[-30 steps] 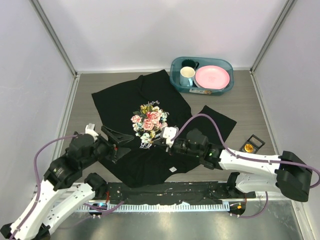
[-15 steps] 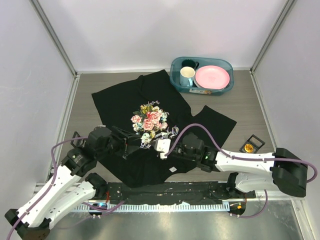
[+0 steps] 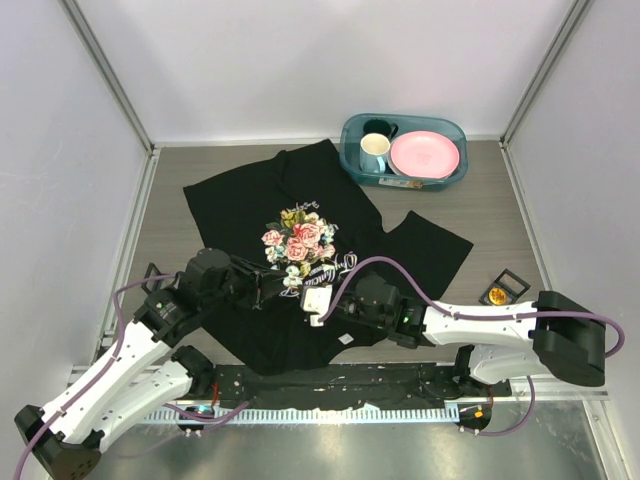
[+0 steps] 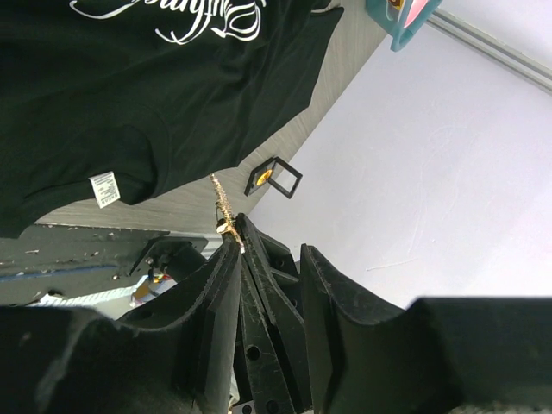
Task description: Remove the brooch from the garment
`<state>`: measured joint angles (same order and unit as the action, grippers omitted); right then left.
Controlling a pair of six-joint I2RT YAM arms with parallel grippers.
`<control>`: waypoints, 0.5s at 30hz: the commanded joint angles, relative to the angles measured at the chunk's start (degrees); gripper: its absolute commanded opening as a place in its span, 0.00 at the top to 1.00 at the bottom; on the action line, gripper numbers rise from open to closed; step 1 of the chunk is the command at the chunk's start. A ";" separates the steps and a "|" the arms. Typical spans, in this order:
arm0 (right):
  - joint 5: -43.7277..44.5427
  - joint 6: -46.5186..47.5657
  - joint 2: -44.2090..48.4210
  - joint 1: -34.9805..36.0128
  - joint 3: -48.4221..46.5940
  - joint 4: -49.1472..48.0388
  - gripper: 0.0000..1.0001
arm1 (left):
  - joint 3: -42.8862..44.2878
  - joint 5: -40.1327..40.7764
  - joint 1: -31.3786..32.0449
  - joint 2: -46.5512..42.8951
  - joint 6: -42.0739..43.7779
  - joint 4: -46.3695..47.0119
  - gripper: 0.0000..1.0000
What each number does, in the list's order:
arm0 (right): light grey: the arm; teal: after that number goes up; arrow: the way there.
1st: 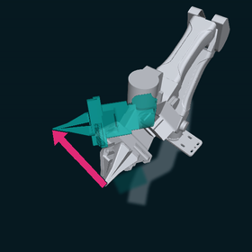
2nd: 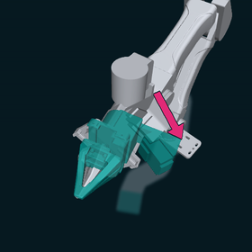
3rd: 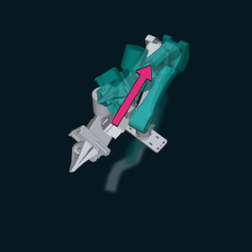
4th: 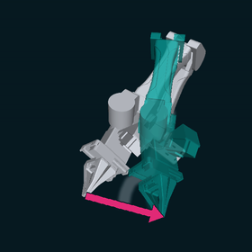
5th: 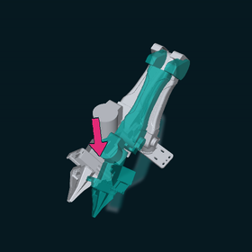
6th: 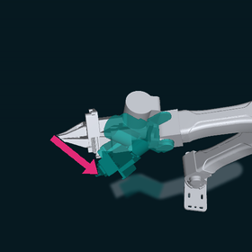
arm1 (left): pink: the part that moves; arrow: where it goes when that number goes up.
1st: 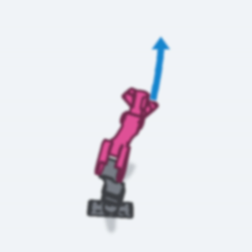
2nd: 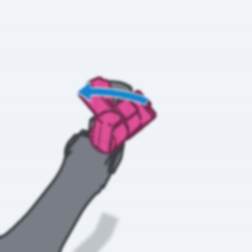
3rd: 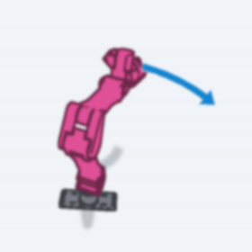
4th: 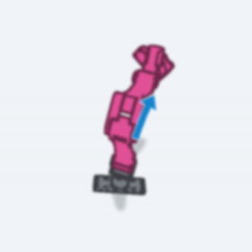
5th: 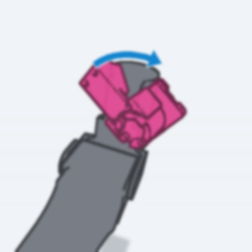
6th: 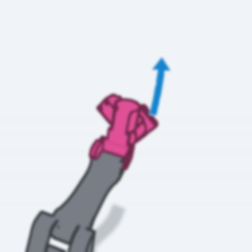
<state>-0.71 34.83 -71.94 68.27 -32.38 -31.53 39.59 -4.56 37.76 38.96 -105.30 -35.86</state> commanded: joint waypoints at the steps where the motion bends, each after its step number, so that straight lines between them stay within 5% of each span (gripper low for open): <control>1: 3.17 1.38 0.31 0.64 -2.25 -4.42 0.99 | 0.22 0.95 0.04 -0.29 -1.84 -0.27 0.63; 15: 3.35 1.38 1.01 1.25 -2.42 -4.51 0.99 | -0.92 -0.54 0.04 2.79 -0.96 3.16 0.62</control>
<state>2.02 35.90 -71.94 69.01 -32.38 -32.58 39.18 -4.60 37.76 41.45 -106.28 -35.70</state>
